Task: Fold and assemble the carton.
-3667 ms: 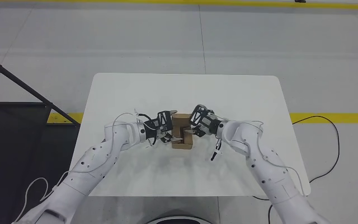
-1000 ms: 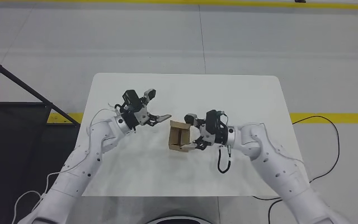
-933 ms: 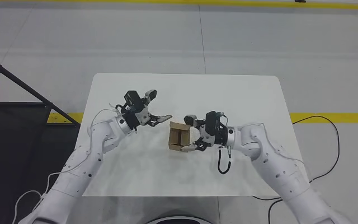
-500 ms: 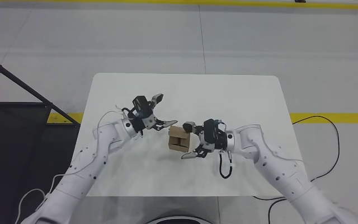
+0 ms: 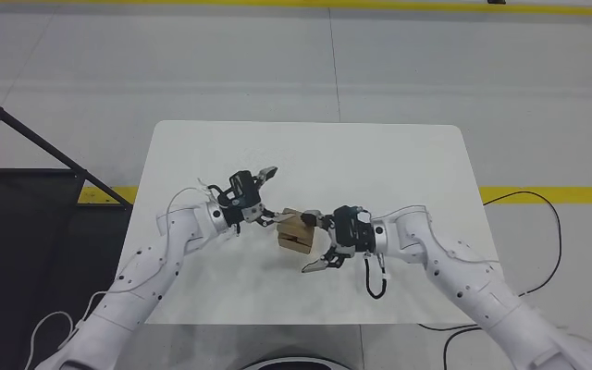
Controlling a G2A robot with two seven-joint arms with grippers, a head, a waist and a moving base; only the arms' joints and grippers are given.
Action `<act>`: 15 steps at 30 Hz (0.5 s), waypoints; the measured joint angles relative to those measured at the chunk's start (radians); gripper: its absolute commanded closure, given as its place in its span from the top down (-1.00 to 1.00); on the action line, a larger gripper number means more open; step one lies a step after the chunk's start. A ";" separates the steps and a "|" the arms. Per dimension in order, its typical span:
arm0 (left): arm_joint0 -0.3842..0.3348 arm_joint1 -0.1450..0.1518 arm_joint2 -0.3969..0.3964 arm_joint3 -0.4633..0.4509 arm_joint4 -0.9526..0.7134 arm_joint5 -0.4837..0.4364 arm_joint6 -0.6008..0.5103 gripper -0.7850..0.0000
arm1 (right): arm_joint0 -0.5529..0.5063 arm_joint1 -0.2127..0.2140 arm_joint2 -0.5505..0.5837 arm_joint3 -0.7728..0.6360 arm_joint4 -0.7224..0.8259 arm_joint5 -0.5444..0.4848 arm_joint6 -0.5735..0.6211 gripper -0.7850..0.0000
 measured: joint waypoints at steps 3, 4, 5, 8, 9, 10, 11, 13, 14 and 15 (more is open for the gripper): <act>0.004 0.002 -0.006 0.006 0.001 -0.012 0.015 1.00 | 0.009 0.002 -0.011 0.007 0.004 0.000 -0.005 1.00; 0.004 0.003 -0.006 0.008 0.004 -0.021 0.020 1.00 | 0.011 0.002 -0.014 0.009 0.004 0.000 -0.006 1.00; 0.005 0.005 -0.007 0.010 0.009 -0.032 0.025 1.00 | 0.012 0.002 -0.016 0.010 0.005 0.000 -0.007 1.00; 0.007 0.009 -0.010 0.015 0.030 -0.056 0.040 1.00 | 0.017 0.003 -0.021 0.014 0.007 0.000 -0.010 1.00; 0.008 0.011 -0.010 0.014 0.041 -0.065 0.049 1.00 | 0.018 0.003 -0.023 0.014 0.008 0.000 -0.010 1.00; 0.010 0.013 -0.010 0.013 0.051 -0.071 0.057 1.00 | 0.019 0.002 -0.024 0.014 0.008 0.000 -0.011 1.00; 0.011 0.014 -0.009 0.011 0.061 -0.076 0.066 1.00 | 0.020 0.002 -0.024 0.014 0.008 0.000 -0.011 1.00; 0.014 0.017 -0.008 0.006 0.084 -0.081 0.089 1.00 | 0.021 0.001 -0.026 0.014 0.008 0.000 -0.012 1.00; 0.016 0.018 -0.008 0.006 0.092 -0.082 0.100 1.00 | 0.022 0.001 -0.026 0.013 0.008 0.000 -0.011 1.00; 0.018 0.020 -0.008 0.007 0.099 -0.081 0.110 1.00 | 0.023 0.000 -0.025 0.013 0.006 0.000 -0.009 1.00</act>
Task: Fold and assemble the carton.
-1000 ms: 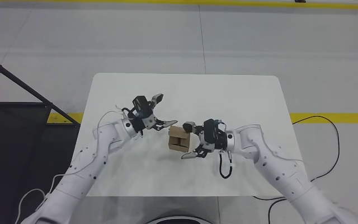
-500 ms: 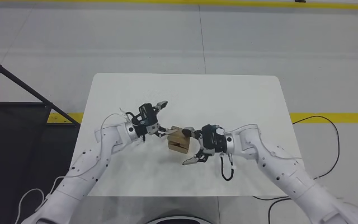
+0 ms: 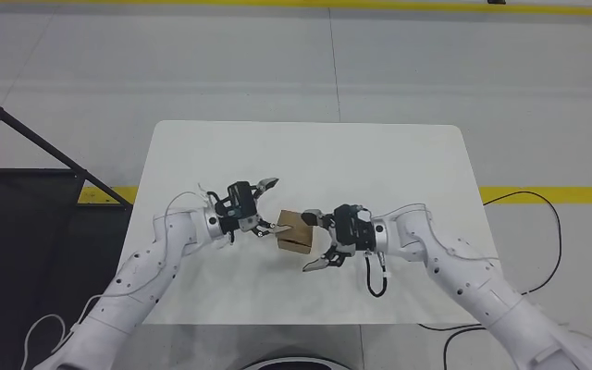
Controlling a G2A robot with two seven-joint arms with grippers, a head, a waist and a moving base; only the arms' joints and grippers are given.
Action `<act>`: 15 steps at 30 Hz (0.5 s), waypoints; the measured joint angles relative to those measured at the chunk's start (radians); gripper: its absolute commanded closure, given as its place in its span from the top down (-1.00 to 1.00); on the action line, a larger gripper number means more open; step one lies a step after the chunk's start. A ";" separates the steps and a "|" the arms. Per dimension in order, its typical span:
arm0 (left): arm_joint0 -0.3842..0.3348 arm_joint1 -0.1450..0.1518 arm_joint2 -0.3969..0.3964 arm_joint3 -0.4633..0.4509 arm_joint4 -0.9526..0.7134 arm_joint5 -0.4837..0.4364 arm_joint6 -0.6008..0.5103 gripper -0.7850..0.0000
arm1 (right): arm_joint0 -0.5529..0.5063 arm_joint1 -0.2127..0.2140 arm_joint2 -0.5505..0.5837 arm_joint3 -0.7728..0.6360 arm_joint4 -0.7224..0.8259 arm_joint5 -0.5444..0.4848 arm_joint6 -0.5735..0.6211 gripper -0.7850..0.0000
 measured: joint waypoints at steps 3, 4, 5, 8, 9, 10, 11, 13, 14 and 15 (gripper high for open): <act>0.003 0.002 0.001 0.003 0.011 -0.002 0.010 1.00 | -0.003 -0.002 0.013 0.001 -0.014 0.016 0.008 1.00; 0.003 0.002 0.002 0.004 0.012 -0.003 0.012 1.00 | -0.007 -0.003 0.017 -0.002 -0.021 0.029 0.015 1.00; 0.003 0.003 0.003 0.006 0.014 -0.003 0.012 1.00 | -0.010 -0.004 0.021 -0.006 -0.027 0.044 0.024 1.00; 0.003 0.002 0.003 0.016 0.004 0.010 0.007 1.00 | -0.026 -0.005 0.033 -0.024 -0.037 0.101 0.067 1.00; 0.003 0.001 0.003 0.019 -0.005 0.017 0.006 1.00 | -0.032 -0.006 0.037 -0.033 -0.035 0.111 0.083 1.00; 0.002 0.000 0.003 0.021 -0.011 0.019 0.004 1.00 | -0.035 -0.006 0.040 -0.037 -0.032 0.115 0.094 1.00; 0.001 0.000 0.003 0.023 -0.014 0.020 0.002 1.00 | -0.038 -0.006 0.044 -0.041 -0.030 0.121 0.104 1.00; -0.001 -0.001 0.007 0.025 -0.016 0.017 -0.003 1.00 | -0.046 -0.006 0.055 -0.050 -0.030 0.145 0.127 1.00; -0.002 -0.001 0.008 0.026 -0.016 0.017 -0.004 1.00 | -0.051 -0.006 0.060 -0.055 -0.030 0.157 0.134 1.00; -0.002 -0.001 0.009 0.027 -0.017 0.017 -0.005 1.00 | -0.057 -0.006 0.066 -0.063 -0.033 0.169 0.144 0.87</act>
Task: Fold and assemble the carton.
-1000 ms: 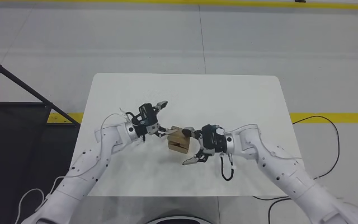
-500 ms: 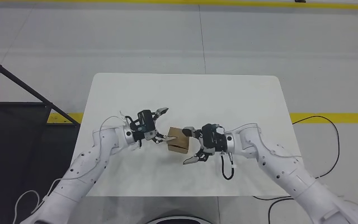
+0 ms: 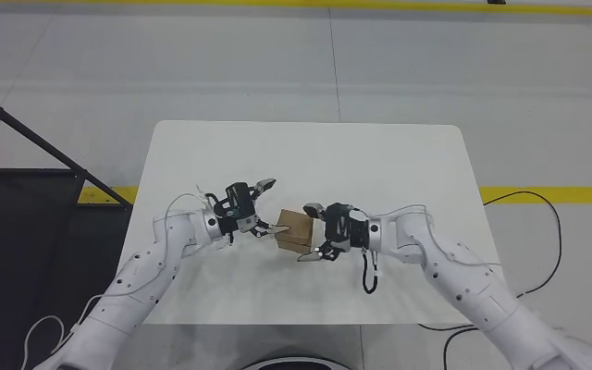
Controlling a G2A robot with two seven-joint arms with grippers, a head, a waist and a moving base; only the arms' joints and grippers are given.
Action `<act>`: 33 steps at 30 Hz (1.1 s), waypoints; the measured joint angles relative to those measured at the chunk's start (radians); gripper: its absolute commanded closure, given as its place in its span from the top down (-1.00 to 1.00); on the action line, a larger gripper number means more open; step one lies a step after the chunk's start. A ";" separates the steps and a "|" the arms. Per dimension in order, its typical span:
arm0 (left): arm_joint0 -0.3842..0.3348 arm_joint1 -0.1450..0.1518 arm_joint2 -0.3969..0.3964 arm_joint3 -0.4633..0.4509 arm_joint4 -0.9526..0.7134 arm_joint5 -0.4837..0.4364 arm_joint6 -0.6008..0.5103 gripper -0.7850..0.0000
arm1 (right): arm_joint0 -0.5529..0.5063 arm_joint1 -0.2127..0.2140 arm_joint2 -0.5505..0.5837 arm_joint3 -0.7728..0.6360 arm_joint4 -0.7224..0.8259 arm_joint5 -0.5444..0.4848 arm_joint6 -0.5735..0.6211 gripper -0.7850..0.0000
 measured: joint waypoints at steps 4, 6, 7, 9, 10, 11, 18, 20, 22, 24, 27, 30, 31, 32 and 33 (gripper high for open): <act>-0.001 0.000 0.002 0.002 -0.004 0.002 -0.001 1.00 | -0.020 0.002 0.017 -0.025 -0.017 0.031 0.042 0.68; -0.001 0.000 0.003 0.002 -0.004 0.001 -0.002 1.00 | -0.033 0.004 0.028 -0.044 -0.023 0.051 0.060 0.26; -0.002 0.000 0.003 0.002 -0.004 0.001 -0.002 1.00 | -0.039 0.004 0.033 -0.053 -0.029 0.059 0.064 0.16; -0.002 0.000 0.004 0.002 -0.004 0.000 0.000 1.00 | -0.054 0.007 0.046 -0.074 -0.048 0.087 0.080 0.23; -0.002 0.000 0.005 0.003 -0.004 0.000 0.000 1.00 | -0.061 0.009 0.051 -0.083 -0.055 0.098 0.090 0.34; -0.002 0.000 0.005 0.003 -0.005 0.001 0.000 1.00 | -0.067 0.010 0.056 -0.092 -0.060 0.107 0.101 0.37; -0.005 -0.001 0.009 0.003 -0.009 0.003 0.000 1.00 | -0.098 0.012 0.085 -0.131 -0.060 0.120 0.169 0.11; -0.005 -0.001 0.010 0.003 -0.009 0.003 0.000 1.00 | -0.104 0.012 0.093 -0.138 -0.064 0.125 0.171 0.07; -0.006 -0.001 0.011 0.003 -0.010 0.003 -0.001 1.00 | -0.111 0.012 0.103 -0.146 -0.077 0.136 0.166 0.08; -0.006 -0.001 0.011 0.004 -0.010 0.003 -0.001 1.00 | -0.123 0.014 0.116 -0.160 -0.097 0.155 0.155 0.20; -0.006 0.000 0.013 0.006 -0.011 0.002 -0.002 1.00 | -0.143 0.017 0.135 -0.184 -0.127 0.172 0.143 0.36; -0.008 -0.001 0.015 0.008 -0.012 0.001 -0.002 1.00 | -0.165 0.022 0.154 -0.209 -0.153 0.186 0.151 0.44; -0.008 -0.001 0.016 0.009 -0.012 0.002 -0.002 1.00 | -0.172 0.023 0.159 -0.218 -0.160 0.192 0.158 0.45; -0.008 -0.001 0.016 0.009 -0.012 0.002 -0.002 1.00 | -0.179 0.025 0.163 -0.226 -0.169 0.198 0.168 0.47; -0.009 -0.001 0.017 0.010 -0.012 0.003 -0.001 1.00 | -0.189 0.026 0.169 -0.240 -0.178 0.209 0.183 0.44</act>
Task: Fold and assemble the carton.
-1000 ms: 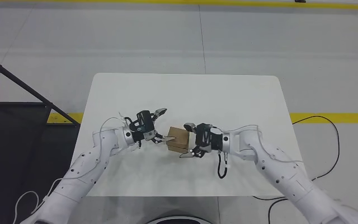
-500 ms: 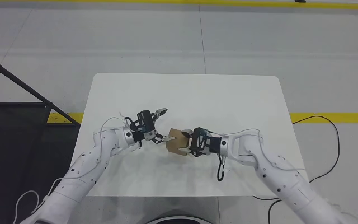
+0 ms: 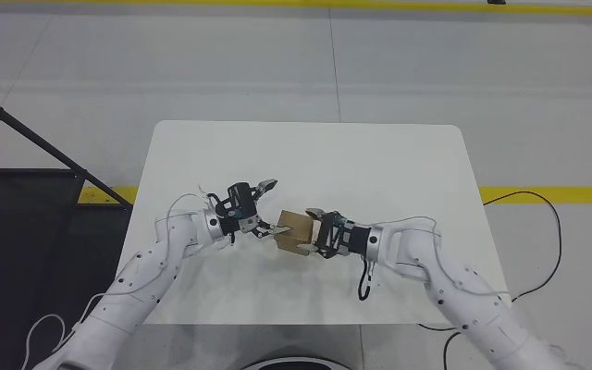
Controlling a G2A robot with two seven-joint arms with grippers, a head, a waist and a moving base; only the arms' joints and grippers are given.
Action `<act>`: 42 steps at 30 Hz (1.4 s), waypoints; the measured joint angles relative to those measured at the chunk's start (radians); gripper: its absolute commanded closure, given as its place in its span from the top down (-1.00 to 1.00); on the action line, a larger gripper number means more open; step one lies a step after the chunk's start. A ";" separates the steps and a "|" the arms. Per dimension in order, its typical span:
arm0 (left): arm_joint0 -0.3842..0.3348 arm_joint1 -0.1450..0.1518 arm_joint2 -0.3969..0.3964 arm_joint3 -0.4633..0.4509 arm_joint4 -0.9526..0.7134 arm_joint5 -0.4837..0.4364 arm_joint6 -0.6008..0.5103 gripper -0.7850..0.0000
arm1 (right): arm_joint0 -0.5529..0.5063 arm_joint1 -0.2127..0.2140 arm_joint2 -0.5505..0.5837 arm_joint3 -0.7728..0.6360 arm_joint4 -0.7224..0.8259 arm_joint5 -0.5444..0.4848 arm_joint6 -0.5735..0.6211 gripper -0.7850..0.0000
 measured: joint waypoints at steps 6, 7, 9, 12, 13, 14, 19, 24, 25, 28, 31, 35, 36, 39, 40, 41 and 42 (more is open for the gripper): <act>-0.002 0.000 0.002 0.002 -0.002 0.003 0.000 1.00 | -0.037 0.003 0.024 -0.047 -0.013 0.020 0.043 0.31; -0.002 0.000 0.003 0.002 -0.003 0.003 0.001 1.00 | -0.041 0.004 0.027 -0.052 -0.016 0.019 0.048 0.29; -0.003 0.000 0.004 0.003 -0.003 0.001 0.002 1.00 | -0.048 0.004 0.031 -0.061 -0.022 0.018 0.062 0.25; -0.004 0.000 0.004 0.004 -0.003 0.001 0.003 1.00 | -0.054 0.002 0.035 -0.073 -0.031 0.017 0.079 0.29; -0.004 0.000 0.005 0.004 -0.003 0.001 0.003 1.00 | -0.056 0.001 0.036 -0.077 -0.035 0.017 0.083 0.28; -0.005 0.000 0.005 0.004 -0.003 0.001 0.003 1.00 | -0.057 0.001 0.036 -0.080 -0.041 0.016 0.087 0.29; -0.006 0.000 0.006 0.005 -0.004 0.002 0.003 1.00 | -0.061 -0.004 0.037 -0.090 -0.057 0.023 0.125 0.00; -0.007 0.000 0.007 0.005 -0.005 0.002 0.002 1.00 | -0.062 -0.009 0.040 -0.095 -0.066 0.027 0.144 -0.05; -0.007 0.000 0.007 0.004 -0.005 0.002 0.002 1.00 | -0.063 -0.010 0.040 -0.097 -0.067 0.028 0.147 -0.05; -0.007 0.000 0.007 0.001 -0.007 0.001 0.000 1.00 | -0.064 -0.013 0.043 -0.099 -0.068 0.028 0.154 -0.08; -0.006 0.001 0.005 -0.011 -0.006 -0.002 0.001 1.00 | -0.066 -0.016 0.046 -0.101 -0.071 0.027 0.158 -0.18; 0.010 0.007 0.004 -0.089 0.027 -0.014 0.008 1.00 | -0.069 -0.019 0.050 -0.101 -0.075 0.027 0.160 -0.18; 0.019 0.011 0.002 -0.128 0.044 -0.022 0.009 1.00 | -0.070 -0.020 0.051 -0.102 -0.076 0.027 0.161 -0.18; 0.046 0.024 -0.008 -0.242 0.093 -0.068 0.016 1.00 | -0.073 -0.021 0.063 -0.110 -0.075 0.021 0.163 -0.14; 0.054 0.030 -0.016 -0.272 0.113 -0.090 0.028 1.00 | -0.077 -0.018 0.076 -0.118 -0.068 0.012 0.160 -0.15; 0.061 0.037 -0.025 -0.300 0.140 -0.113 0.047 1.00 | -0.085 -0.013 0.094 -0.129 -0.060 -0.004 0.157 -0.15; 0.069 0.047 -0.037 -0.340 0.184 -0.137 0.076 1.00 | -0.100 -0.005 0.121 -0.142 -0.050 -0.029 0.156 -0.14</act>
